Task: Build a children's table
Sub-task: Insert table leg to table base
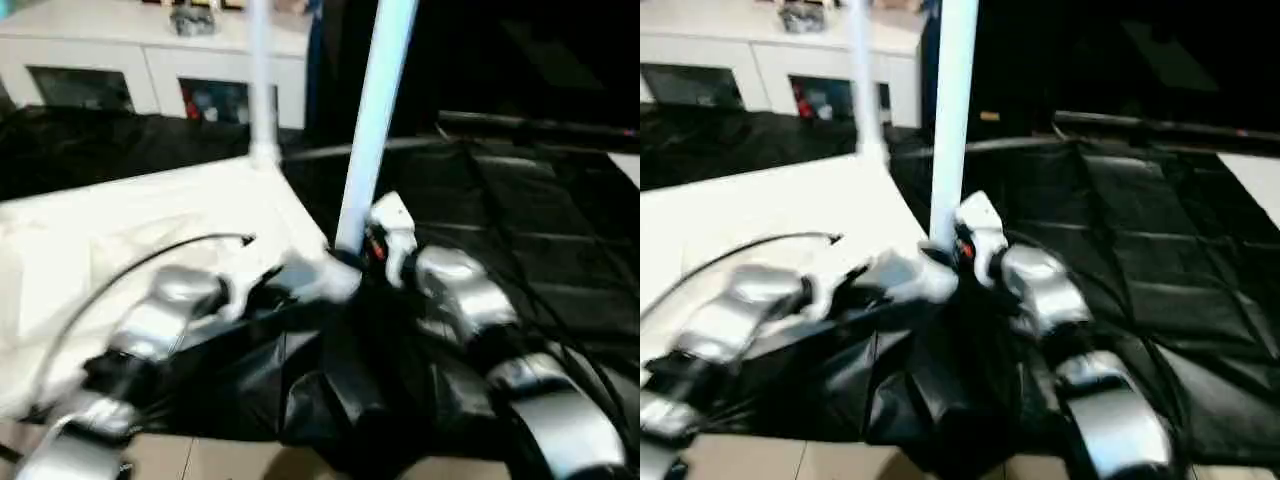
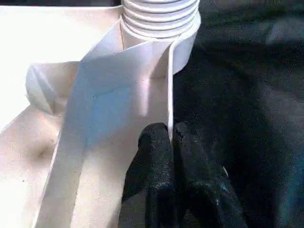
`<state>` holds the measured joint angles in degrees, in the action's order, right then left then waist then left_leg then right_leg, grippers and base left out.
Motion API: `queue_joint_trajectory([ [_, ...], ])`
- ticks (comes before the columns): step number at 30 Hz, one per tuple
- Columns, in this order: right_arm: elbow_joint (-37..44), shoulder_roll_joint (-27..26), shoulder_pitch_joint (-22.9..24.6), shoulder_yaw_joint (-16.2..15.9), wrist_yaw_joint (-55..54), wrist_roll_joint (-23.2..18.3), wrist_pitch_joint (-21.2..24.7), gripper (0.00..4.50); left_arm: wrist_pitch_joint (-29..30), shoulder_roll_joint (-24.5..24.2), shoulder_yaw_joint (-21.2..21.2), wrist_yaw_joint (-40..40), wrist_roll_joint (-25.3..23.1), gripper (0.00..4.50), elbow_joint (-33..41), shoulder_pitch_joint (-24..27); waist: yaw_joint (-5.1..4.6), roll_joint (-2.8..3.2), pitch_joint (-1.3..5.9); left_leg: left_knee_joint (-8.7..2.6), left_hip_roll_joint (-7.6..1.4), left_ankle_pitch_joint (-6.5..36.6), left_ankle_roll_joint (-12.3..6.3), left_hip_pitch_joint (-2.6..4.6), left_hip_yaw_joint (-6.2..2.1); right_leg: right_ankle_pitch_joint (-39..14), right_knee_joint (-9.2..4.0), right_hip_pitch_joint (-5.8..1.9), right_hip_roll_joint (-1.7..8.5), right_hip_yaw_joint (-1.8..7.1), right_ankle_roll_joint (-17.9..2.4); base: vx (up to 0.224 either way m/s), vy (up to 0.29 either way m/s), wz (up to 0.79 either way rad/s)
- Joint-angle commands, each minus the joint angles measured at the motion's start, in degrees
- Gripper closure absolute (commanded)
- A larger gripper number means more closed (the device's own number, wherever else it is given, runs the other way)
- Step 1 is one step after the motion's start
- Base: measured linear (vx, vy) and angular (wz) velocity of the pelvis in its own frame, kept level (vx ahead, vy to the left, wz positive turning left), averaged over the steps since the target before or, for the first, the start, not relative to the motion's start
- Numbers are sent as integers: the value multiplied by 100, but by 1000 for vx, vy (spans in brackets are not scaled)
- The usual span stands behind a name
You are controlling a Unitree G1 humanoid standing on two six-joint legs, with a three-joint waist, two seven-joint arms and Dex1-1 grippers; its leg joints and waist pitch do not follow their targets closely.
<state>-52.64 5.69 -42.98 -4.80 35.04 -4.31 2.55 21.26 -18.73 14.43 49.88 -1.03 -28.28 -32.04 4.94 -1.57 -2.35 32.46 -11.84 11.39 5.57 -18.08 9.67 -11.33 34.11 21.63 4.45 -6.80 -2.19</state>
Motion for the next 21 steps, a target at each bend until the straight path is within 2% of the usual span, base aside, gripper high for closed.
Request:
queue_joint_trajectory([
  [1, -1132, -348, 140, 87, -1103, 166, 723, 263, 144, 563, -199, -890, -77, 450, -110, -561, -35, 117, 211, -424, -150, 1961, 99, 25, -87, -2967, -624, -94, 471, 352, -456, 0, 0, 0],
  [3, -1212, -429, 80, 121, -1220, 125, 727, 263, 153, 663, -162, -1007, -115, 450, -181, -617, -3, 104, 230, -421, -157, 1932, 95, 35, -86, -2807, -615, -103, 477, 349, -496, 0, 0, 0],
  [4, -1230, -447, 66, 128, -1246, 116, 728, 263, 154, 685, -153, -1034, -124, 450, -198, -629, -9, 101, 220, -430, -161, 1912, 67, 1, -83, -2747, -610, -112, 481, 357, -505, 0, 0, 0],
  [5, -1463, -671, -128, 233, -1505, 36, 755, 263, 164, 946, -37, -1263, -214, 450, -399, -789, -7, 103, 224, -435, -157, 1873, 50, -21, -82, -2681, -602, -121, 471, 357, -495, 0, 0, 0],
  [6, -1534, -745, -198, 270, -1570, 3, 772, 263, 177, 1029, -9, -1343, -240, 450, -465, -850, 0, 102, 232, -427, -158, 1839, 53, 10, -70, -2565, -597, -96, 466, 369, -531, 0, 0, 0],
  [7, -1579, -795, -247, 281, -1611, -4, 784, 263, 189, 1085, 5, -1392, -254, 450, -505, -894, 7, 94, 231, -423, -155, 1837, 43, 11, -61, -2532, -596, -95, 466, 371, -543, 0, 0, 0],
  [10, -1610, -832, -286, 265, -1583, 27, 786, 263, 168, 1091, -10, -1376, -243, 450, -503, -914, 28, 84, 243, -435, -165, 1652, -9, -55, -66, -2289, -550, -150, 482, 382, -572, 0, 0, 0],
  [12, -1628, -843, -298, 278, -1585, 44, 779, 263, 157, 1078, -17, -1367, -245, 450, -506, -914, 28, 88, 244, -438, -173, 1608, -22, -57, -63, -2215, -540, -145, 479, 383, -606, 0, 0, 0],
  [16, -1795, -894, -370, 320, -1623, 170, 690, 263, 105, 1022, -66, -1391, -295, 450, -623, -914, 21, 89, 237, -440, -169, 1619, -6, -67, -61, -2330, -550, -144, 487, 384, -613, 0, 0, 0],
  [19, -1847, -917, -391, 295, -1608, 221, 701, 263, 87, 1002, -89, -1408, -322, 450, -679, -925, 4, 94, 219, -445, -160, 1795, 3, -51, -70, -2690, -597, -124, 490, 369, -511, 0, 0, 0],
  [20, -1838, -934, -393, 305, -1521, 198, 705, 207, 84, 987, -98, -1413, -329, 450, -690, -925, 5, 94, 213, -447, -157, 1850, 1, -45, -73, -2825, -622, -116, 492, 364, -450, 0, 0, 0],
  [21, -1829, -938, -394, 319, -1509, 182, 696, 193, 79, 981, -99, -1410, -330, 450, -688, -921, 4, 92, 214, -452, -161, 1861, 1, -49, -81, -2876, -626, -117, 499, 364, -415, 0, 0, 0],
])
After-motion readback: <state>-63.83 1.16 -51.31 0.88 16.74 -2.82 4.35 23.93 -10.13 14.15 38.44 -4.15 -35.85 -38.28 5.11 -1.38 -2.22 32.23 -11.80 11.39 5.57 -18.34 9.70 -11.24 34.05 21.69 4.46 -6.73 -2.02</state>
